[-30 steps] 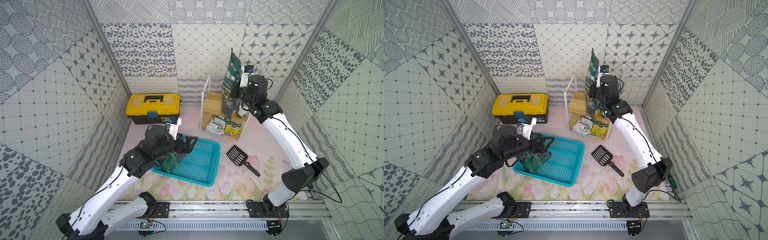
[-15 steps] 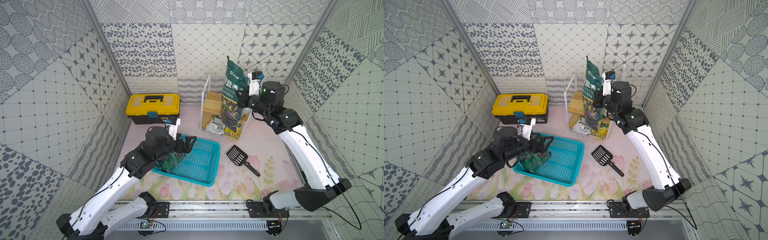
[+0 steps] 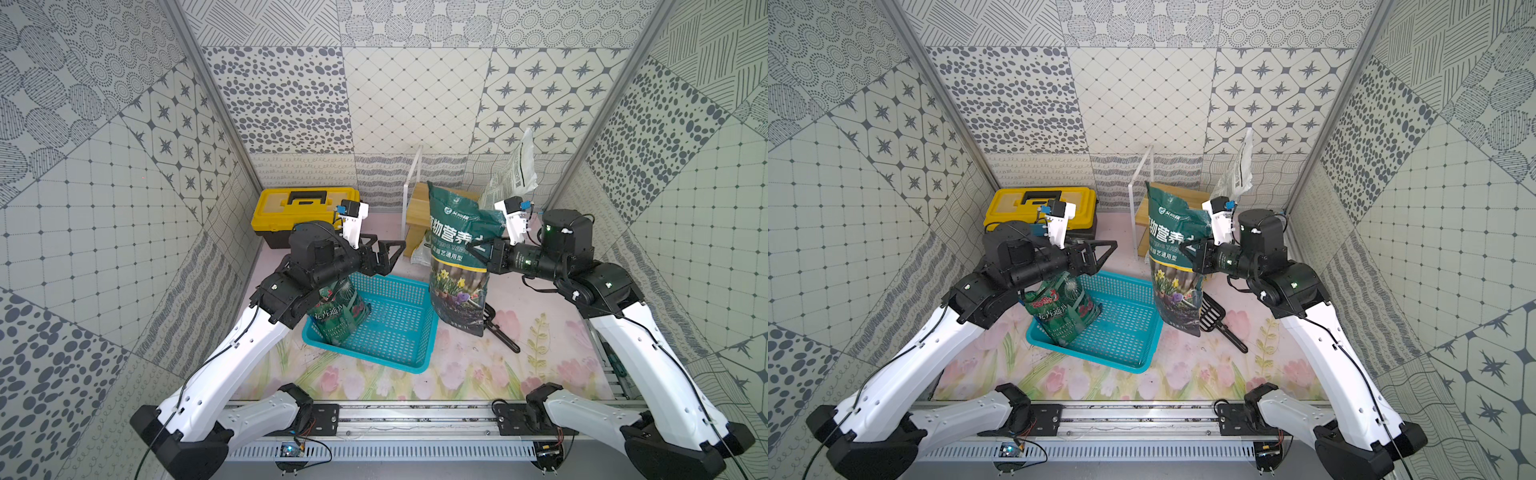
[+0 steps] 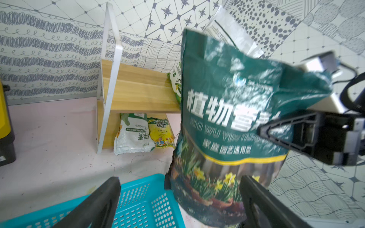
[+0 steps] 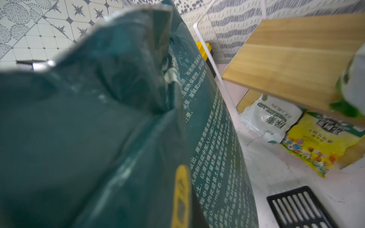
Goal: Take down the fertilizer bag from the shelf
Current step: Place the fertilizer bag in the storage box.
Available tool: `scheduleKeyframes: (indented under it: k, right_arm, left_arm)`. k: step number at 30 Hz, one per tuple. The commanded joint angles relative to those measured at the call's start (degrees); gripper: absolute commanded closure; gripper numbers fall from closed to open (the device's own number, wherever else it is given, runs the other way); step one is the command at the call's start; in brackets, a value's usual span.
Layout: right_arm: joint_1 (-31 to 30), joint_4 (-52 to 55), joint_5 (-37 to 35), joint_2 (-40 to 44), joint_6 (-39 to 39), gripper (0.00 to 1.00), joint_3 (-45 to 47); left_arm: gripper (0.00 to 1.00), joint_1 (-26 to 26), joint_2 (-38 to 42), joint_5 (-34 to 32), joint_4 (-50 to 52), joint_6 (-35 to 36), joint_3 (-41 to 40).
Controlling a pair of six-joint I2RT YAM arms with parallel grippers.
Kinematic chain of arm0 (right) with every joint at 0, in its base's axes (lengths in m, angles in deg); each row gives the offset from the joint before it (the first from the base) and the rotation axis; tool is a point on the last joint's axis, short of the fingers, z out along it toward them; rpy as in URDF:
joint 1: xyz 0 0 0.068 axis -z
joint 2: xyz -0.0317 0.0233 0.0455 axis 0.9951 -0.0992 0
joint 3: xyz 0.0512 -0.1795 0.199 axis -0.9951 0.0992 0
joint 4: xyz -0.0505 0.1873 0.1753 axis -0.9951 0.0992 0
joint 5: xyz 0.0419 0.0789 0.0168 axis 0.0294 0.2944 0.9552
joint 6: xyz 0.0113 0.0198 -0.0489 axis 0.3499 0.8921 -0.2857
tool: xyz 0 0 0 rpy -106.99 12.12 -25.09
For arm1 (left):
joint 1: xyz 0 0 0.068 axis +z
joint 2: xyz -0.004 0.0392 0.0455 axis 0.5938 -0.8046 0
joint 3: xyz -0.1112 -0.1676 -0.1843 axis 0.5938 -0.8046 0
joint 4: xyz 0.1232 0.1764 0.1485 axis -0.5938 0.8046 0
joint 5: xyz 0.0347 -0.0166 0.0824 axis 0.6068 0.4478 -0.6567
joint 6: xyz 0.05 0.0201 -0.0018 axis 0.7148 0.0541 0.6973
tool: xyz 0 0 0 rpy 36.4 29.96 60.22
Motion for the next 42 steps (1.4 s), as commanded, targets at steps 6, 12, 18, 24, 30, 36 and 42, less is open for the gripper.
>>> scheduleKeyframes:
  k: [6, 12, 18, 24, 30, 36, 42]
  right_arm:
    - [-0.3, -21.4, 20.9, 1.8, 8.5, 1.0, 1.5]
    - [-0.3, -23.4, 21.9, 1.9, 9.0, 1.0, 3.3]
    - [-0.3, -25.0, 22.3, 1.3, 9.3, 1.0, 4.6]
    - [-0.4, -27.0, 22.8, 1.5, 10.4, 1.0, 6.2]
    - [-0.4, -25.4, 21.3, 1.5, 9.0, 1.0, 7.0]
    - [-0.4, -23.0, 15.5, -1.8, 7.0, 1.0, 6.2]
    - [-3.5, -25.1, 11.8, -6.3, 7.7, 1.0, 5.7]
  left_arm:
    - [0.0, 3.7, -8.0, 20.3, -17.4, -8.0, 0.7]
    - [0.02, 4.2, -11.0, 23.5, -26.8, -15.9, -1.3]
    - [0.15, 4.3, -11.4, 23.7, -33.3, -19.8, -0.5]
    - [0.24, 4.2, -13.0, 23.4, -33.7, -20.6, 0.8]
    - [0.85, 4.2, -14.6, 24.9, -36.7, -25.4, 0.7]
    - [1.0, 4.0, -11.1, 23.8, -29.6, -23.7, -0.6]
    - [1.0, -0.3, -0.9, 11.7, -17.2, -11.6, -8.0]
